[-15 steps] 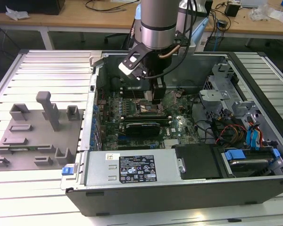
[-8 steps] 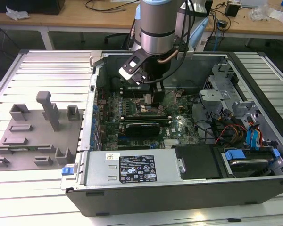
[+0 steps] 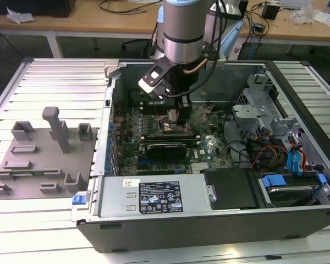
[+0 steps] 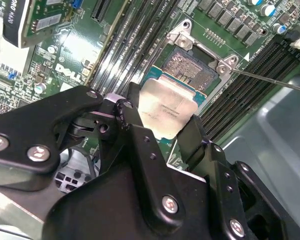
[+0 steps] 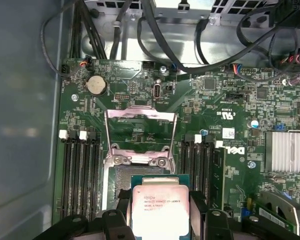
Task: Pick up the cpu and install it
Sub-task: 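Place the cpu into insertion slot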
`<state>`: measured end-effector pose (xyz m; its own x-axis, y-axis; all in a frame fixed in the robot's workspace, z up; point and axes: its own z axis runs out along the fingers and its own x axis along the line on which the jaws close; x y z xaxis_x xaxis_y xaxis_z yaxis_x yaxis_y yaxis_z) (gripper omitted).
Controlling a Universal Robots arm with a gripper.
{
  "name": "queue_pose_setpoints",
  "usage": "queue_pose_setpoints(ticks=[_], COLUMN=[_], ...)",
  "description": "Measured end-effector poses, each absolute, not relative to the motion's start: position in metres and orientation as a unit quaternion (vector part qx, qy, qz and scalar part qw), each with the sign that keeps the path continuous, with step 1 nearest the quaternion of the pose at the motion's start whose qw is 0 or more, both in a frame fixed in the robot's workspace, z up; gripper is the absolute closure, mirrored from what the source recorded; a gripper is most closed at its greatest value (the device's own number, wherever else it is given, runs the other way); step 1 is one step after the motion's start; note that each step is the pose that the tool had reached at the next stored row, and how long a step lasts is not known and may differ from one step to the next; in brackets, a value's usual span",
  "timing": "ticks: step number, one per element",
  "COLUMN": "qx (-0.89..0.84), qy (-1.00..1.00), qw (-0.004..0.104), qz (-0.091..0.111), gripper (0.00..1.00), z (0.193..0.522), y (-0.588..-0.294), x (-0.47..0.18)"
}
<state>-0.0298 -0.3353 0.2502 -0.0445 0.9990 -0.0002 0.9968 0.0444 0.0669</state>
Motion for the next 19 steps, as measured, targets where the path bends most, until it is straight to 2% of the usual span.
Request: queue_pose_setpoints(ticks=[19], qx=[0.701], qy=[0.713], qw=[0.020], qz=[0.020], gripper=[0.45], z=[0.233], y=[-0.326], x=[-0.031])
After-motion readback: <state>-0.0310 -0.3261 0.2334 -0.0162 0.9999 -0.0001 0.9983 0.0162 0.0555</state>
